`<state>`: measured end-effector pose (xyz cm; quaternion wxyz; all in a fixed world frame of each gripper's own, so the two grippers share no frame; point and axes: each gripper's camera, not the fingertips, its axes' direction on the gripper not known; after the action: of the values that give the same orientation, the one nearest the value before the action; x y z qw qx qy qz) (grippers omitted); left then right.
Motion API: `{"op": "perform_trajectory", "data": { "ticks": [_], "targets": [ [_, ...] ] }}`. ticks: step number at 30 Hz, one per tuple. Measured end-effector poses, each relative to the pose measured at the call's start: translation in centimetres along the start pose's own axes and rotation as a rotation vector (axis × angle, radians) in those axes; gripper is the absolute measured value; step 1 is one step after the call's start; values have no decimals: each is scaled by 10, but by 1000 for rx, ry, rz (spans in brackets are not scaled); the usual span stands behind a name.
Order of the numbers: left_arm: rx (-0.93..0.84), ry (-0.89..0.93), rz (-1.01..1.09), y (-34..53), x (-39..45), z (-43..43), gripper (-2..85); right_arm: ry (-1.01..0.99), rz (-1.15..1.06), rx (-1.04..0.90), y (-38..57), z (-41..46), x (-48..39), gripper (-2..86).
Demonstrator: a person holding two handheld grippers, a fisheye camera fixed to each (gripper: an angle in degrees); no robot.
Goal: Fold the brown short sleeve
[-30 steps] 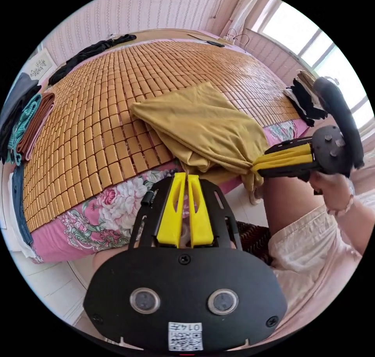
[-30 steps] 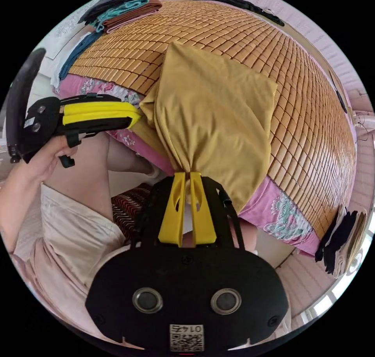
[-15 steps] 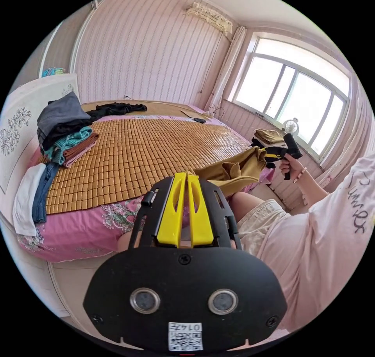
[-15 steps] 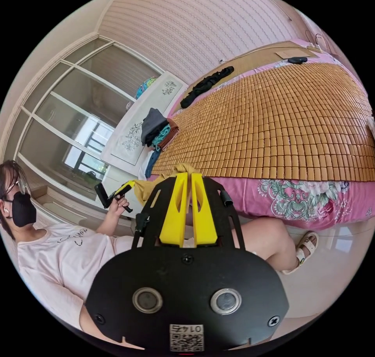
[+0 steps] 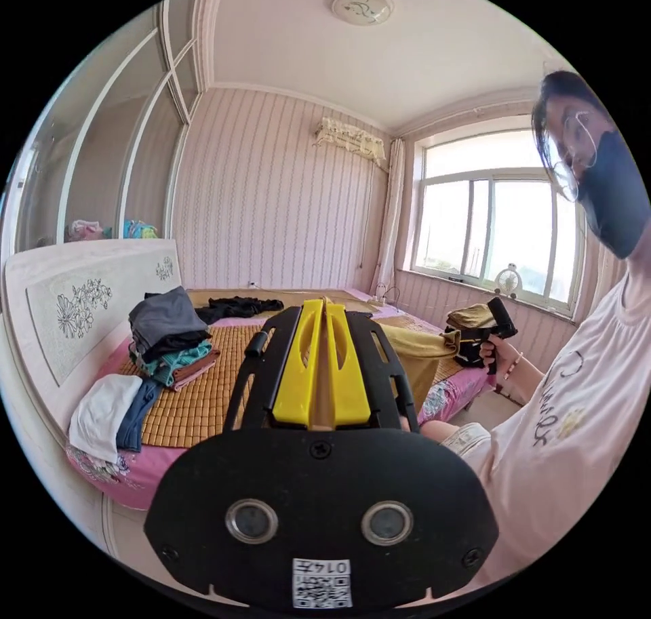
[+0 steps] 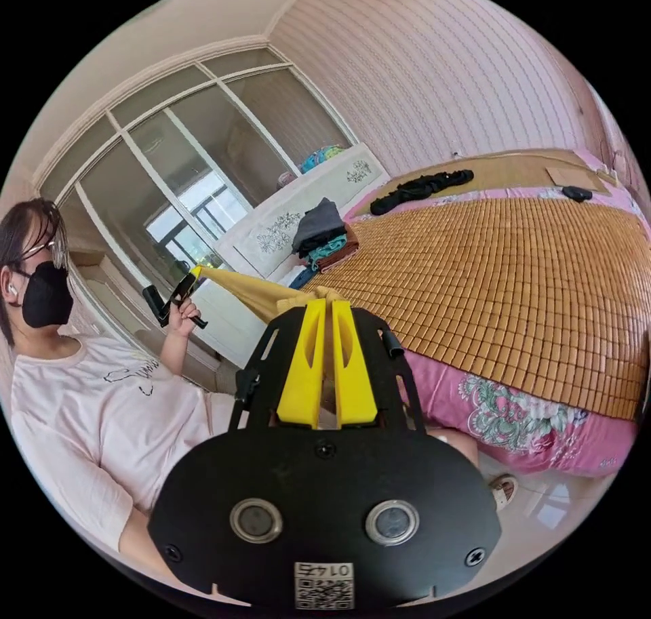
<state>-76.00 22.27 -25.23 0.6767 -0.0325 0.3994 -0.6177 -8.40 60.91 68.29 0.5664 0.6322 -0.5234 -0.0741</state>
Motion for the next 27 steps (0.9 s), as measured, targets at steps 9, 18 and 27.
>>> {"op": "perform_trajectory", "data": {
  "ticks": [9, 18, 27],
  "targets": [
    [314, 32, 114, -78, 30, -110, -10, 78, -418, 228, -14, -120, -110, 4],
    [366, 8, 327, -197, 56, -179, -10, 56, -600, 349, -72, -207, -185, 2],
    [175, 18, 111, -193, -6, -82, -10, 73, -392, 90, -153, -150, -125, 4]
  ]
}}
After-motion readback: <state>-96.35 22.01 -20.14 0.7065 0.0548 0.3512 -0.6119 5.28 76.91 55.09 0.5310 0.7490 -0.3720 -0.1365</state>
